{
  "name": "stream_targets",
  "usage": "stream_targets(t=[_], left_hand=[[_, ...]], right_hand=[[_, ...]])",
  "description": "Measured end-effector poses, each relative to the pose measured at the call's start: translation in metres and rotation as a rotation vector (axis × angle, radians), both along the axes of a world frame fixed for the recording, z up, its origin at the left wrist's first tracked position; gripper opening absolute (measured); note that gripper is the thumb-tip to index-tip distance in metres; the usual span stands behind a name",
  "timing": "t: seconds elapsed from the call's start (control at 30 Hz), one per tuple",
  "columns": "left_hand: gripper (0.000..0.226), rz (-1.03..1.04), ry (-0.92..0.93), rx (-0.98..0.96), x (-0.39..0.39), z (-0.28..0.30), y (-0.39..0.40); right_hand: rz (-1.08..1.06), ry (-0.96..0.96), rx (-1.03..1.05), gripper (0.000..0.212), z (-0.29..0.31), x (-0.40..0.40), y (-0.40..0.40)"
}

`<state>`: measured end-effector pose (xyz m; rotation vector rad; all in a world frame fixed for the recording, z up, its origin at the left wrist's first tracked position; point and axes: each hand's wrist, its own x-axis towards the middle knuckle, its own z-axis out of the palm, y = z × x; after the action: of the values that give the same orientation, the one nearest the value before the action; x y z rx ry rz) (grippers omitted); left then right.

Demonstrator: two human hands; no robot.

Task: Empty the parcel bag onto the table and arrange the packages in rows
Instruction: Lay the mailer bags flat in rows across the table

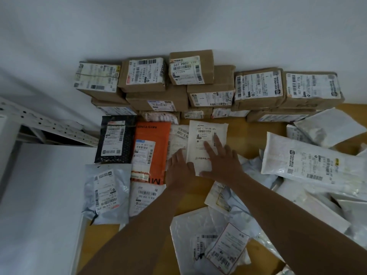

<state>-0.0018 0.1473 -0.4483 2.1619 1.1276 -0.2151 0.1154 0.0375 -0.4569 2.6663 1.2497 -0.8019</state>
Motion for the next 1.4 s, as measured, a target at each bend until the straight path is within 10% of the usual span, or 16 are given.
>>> stream_targets(t=[0.83, 1.1, 1.4], left_hand=[[0.065, -0.156, 0.138, 0.023, -0.003, 0.008, 0.001], [0.039, -0.226, -0.201, 0.238, -0.007, 0.009, -0.043], [0.041, -0.186, 0.082, -0.247, -0.012, -0.008, -0.096]], right_hand=[[-0.07, -0.083, 0.076, 0.105, 0.003, 0.001, 0.003], [-0.249, -0.205, -0.042, 0.108, 0.042, -0.034, -0.052], [-0.349, 0.002, 0.029, 0.09, 0.016, -0.03, -0.097]])
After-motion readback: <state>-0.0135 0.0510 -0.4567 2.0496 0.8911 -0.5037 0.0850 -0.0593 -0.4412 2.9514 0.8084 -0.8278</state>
